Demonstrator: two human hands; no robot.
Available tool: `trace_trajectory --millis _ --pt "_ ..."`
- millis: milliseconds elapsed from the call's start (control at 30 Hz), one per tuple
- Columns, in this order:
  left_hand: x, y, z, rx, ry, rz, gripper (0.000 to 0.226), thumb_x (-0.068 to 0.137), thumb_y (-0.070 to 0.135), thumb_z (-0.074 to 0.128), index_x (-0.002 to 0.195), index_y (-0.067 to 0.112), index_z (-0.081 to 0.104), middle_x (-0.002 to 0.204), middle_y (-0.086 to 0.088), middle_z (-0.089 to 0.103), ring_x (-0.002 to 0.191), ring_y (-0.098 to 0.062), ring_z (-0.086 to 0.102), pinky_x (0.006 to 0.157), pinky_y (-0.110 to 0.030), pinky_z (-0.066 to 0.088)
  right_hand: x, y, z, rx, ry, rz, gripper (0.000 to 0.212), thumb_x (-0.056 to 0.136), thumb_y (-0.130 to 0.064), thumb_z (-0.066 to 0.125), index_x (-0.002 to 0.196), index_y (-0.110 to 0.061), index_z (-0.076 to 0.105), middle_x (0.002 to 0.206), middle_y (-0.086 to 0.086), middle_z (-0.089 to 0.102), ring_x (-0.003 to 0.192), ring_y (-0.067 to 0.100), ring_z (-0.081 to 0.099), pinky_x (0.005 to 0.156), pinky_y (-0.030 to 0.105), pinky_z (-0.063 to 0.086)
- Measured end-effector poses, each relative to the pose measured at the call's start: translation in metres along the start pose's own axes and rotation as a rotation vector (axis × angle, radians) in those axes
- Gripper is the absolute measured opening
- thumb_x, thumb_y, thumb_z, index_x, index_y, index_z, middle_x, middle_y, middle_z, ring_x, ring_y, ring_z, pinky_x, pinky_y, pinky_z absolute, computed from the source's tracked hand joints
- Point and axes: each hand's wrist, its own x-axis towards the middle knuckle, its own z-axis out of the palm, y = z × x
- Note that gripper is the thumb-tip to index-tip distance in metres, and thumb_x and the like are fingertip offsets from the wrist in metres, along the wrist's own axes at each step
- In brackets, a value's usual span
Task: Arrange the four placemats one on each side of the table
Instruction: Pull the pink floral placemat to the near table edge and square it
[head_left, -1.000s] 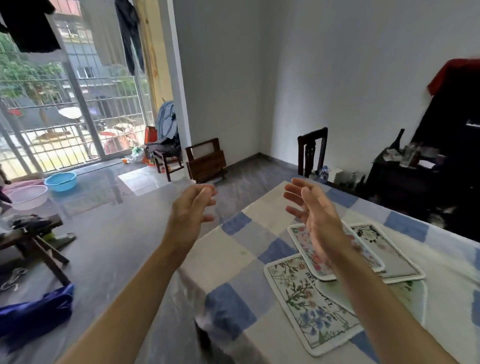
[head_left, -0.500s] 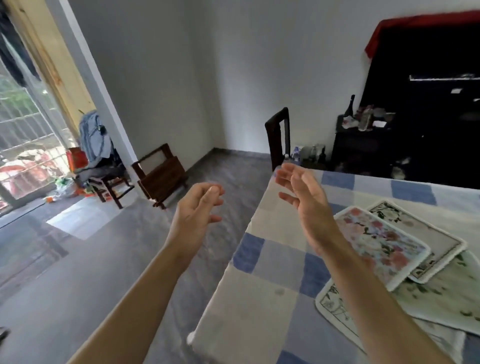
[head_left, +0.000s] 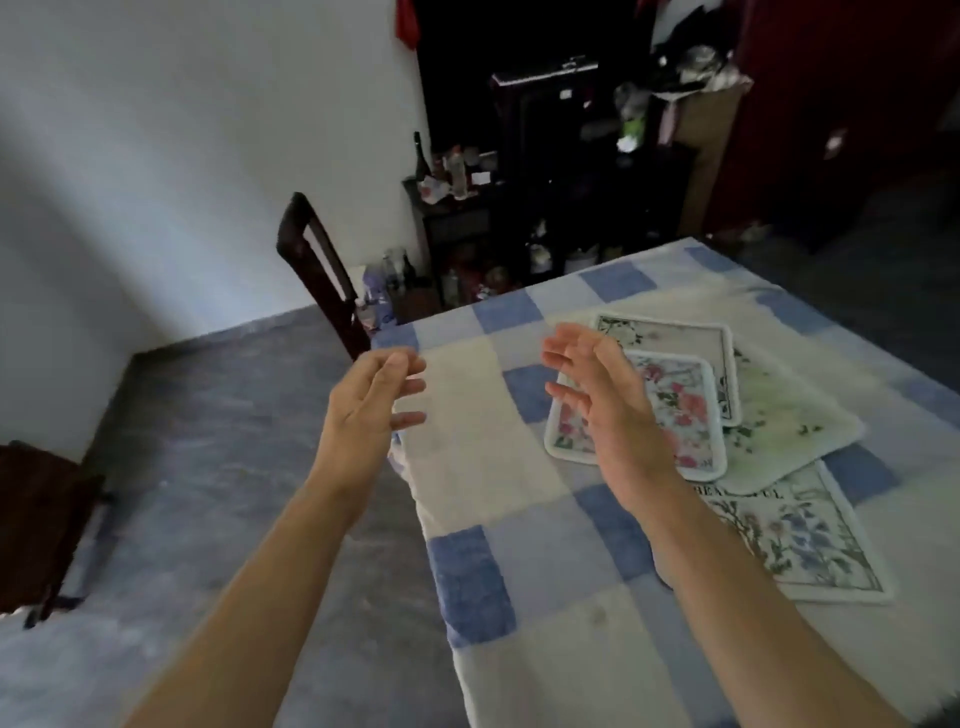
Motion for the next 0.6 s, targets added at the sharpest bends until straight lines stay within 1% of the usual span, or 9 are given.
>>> trace_trajectory --millis 100,167,267,300,367,433,500,533,600 --pt "0.037 -0.026 -0.015 -0.021 -0.168 0.003 0.038 0.092 0.045 0.050 0.111 0.016 0.065 0.116 -0.005 0.068 0.109 -0.023 0.065 0.084 -0.044 0.057 -0.001 0.018 0.024 -0.052 0.150 0.002 0.034 0.101 -0.030 0.046 0.129 -0.013 0.056 0.131 0.009 0.061 0.123 0.018 0.058 0.108 0.047 0.042" --pt "0.058 -0.036 -0.031 -0.056 -0.259 0.001 0.037 0.092 0.045 0.049 0.111 0.017 0.065 0.117 -0.004 0.068 0.109 -0.021 0.065 0.083 -0.041 0.057 -0.003 0.023 0.046 -0.085 0.243 0.008 0.031 0.102 -0.027 0.047 0.127 -0.012 0.057 0.129 0.009 0.063 0.122 0.018 0.059 0.107 0.048 0.043" --pt "0.086 -0.041 -0.054 -0.092 -0.373 0.001 0.033 0.095 0.044 0.049 0.111 0.021 0.065 0.118 -0.001 0.068 0.110 -0.020 0.064 0.083 -0.040 0.056 -0.007 0.021 0.078 -0.095 0.380 0.021 0.037 0.092 -0.034 0.054 0.122 -0.014 0.061 0.126 0.012 0.064 0.120 0.023 0.060 0.106 0.049 0.045" --pt "0.094 -0.042 -0.059 -0.092 -0.401 -0.001 0.031 0.096 0.043 0.048 0.111 0.022 0.065 0.118 0.000 0.068 0.110 -0.020 0.064 0.084 -0.041 0.056 -0.007 0.018 0.086 -0.104 0.407 0.024 0.037 0.091 -0.033 0.054 0.122 -0.014 0.062 0.126 0.011 0.064 0.120 0.024 0.060 0.105 0.050 0.045" --pt "0.110 -0.040 -0.061 -0.091 -0.444 0.008 0.029 0.098 0.043 0.046 0.110 0.024 0.065 0.117 0.002 0.068 0.109 -0.019 0.064 0.086 -0.042 0.056 -0.006 0.012 0.098 -0.141 0.450 0.014 0.037 0.093 -0.033 0.056 0.124 -0.015 0.062 0.127 0.003 0.065 0.120 0.018 0.061 0.106 0.047 0.045" --pt "0.126 -0.036 -0.052 -0.105 -0.485 0.024 0.026 0.099 0.043 0.046 0.107 0.027 0.066 0.116 0.003 0.068 0.108 -0.019 0.064 0.086 -0.043 0.056 -0.004 0.007 0.101 -0.169 0.517 0.005 0.042 0.091 -0.040 0.059 0.126 -0.018 0.062 0.125 -0.003 0.066 0.116 0.009 0.063 0.104 0.040 0.047" --pt "0.137 -0.033 -0.034 -0.116 -0.543 0.058 0.026 0.097 0.044 0.047 0.105 0.028 0.066 0.113 0.005 0.069 0.107 -0.018 0.065 0.084 -0.042 0.056 -0.007 0.005 0.098 -0.191 0.600 -0.017 0.049 0.084 -0.053 0.059 0.123 -0.023 0.063 0.119 -0.004 0.069 0.109 0.007 0.065 0.093 0.033 0.051" --pt "0.141 -0.033 -0.024 -0.124 -0.577 0.065 0.027 0.096 0.046 0.047 0.104 0.028 0.066 0.111 0.005 0.069 0.106 -0.017 0.065 0.083 -0.041 0.056 -0.009 0.005 0.095 -0.209 0.633 -0.027 0.049 0.081 -0.057 0.059 0.120 -0.027 0.064 0.119 -0.004 0.069 0.109 0.008 0.066 0.092 0.033 0.051" --pt "0.144 -0.038 -0.005 -0.147 -0.634 0.034 0.025 0.093 0.047 0.049 0.100 0.030 0.066 0.107 0.007 0.070 0.104 -0.017 0.066 0.080 -0.038 0.056 -0.014 0.009 0.088 -0.242 0.671 -0.039 0.037 0.087 -0.057 0.056 0.115 -0.035 0.065 0.122 -0.005 0.068 0.116 0.010 0.063 0.100 0.038 0.049"
